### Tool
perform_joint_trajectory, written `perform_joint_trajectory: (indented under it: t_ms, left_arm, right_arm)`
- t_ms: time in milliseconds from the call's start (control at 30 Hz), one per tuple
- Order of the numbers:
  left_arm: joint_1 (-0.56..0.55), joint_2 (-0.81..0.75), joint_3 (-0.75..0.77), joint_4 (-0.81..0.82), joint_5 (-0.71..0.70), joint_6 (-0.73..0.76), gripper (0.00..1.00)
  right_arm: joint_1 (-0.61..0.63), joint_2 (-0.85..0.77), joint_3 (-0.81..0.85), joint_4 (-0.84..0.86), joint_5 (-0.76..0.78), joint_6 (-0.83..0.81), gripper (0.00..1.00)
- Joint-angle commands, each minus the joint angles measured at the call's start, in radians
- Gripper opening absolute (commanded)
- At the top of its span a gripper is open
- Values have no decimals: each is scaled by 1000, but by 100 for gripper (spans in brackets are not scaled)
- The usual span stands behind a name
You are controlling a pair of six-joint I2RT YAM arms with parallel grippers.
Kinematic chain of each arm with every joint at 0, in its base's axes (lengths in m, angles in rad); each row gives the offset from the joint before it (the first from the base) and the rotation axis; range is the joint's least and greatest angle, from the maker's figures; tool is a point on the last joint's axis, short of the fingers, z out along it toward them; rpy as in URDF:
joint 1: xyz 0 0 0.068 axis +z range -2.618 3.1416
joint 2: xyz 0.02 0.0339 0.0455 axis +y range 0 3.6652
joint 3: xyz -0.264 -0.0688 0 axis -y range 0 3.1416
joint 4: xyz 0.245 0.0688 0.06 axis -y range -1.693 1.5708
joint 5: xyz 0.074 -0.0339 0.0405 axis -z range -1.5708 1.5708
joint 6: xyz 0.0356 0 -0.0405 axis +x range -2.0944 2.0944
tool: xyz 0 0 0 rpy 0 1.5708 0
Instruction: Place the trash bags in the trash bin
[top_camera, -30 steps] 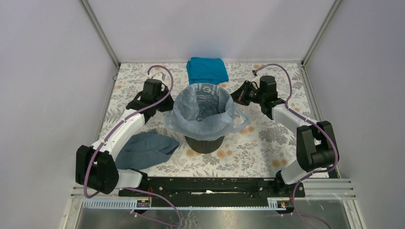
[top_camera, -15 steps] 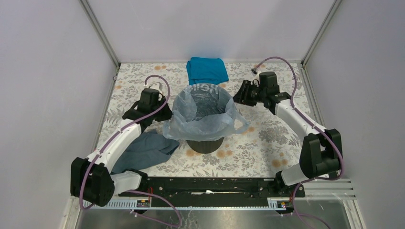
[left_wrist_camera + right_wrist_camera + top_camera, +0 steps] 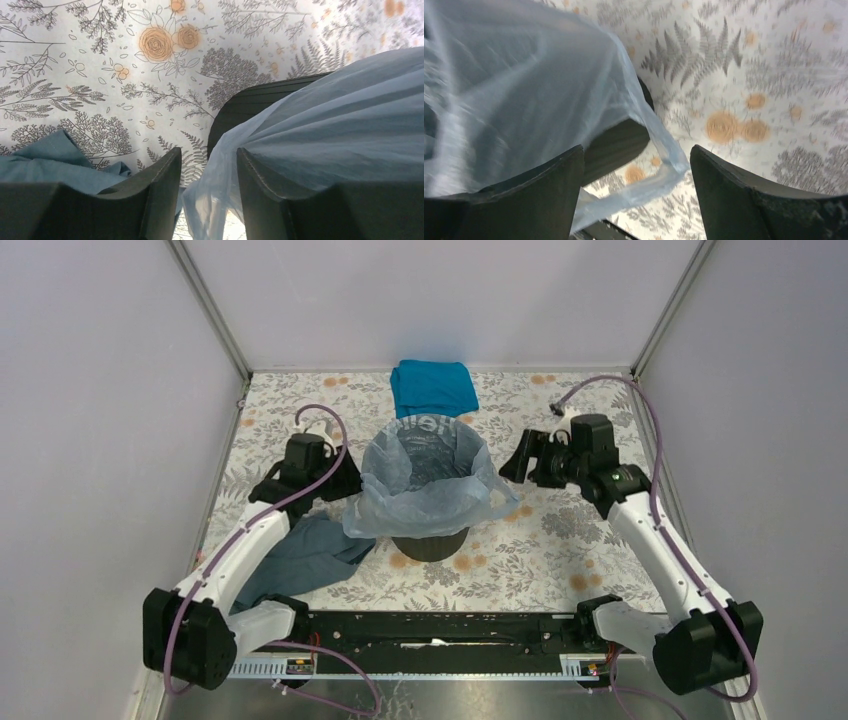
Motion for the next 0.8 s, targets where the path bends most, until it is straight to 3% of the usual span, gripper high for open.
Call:
perform_joint_trajectory:
  t_ms: [0,200,300,367,500,667,767]
  left_arm:
    - [12,-78,63,-31,2,13,56]
    - [12,-200,18,-86,-11,-66,70]
    - [12,-283,-71,-54,-2,-149,70]
    - [13,-310,-145,-3,45,-199,64]
    - [11,-286,-247,85,127,-260,41]
    - [0,-224,-347,251,192,-296,20]
    - [-14,-156,-363,307,198,-289,12]
  right_arm:
    - [-3,-43,-136,15,-59,44,84]
    - [24,18,-226,156,-129,109,80]
    - [30,47,-284,267,-170,170,63]
    - [38,68,-317,317,-156,195,47]
    - [42,117,-388,420,-111,230,29]
    - [63,222,-411,524,-111,261,23]
    - [92,266,-395,540,-93,266,23]
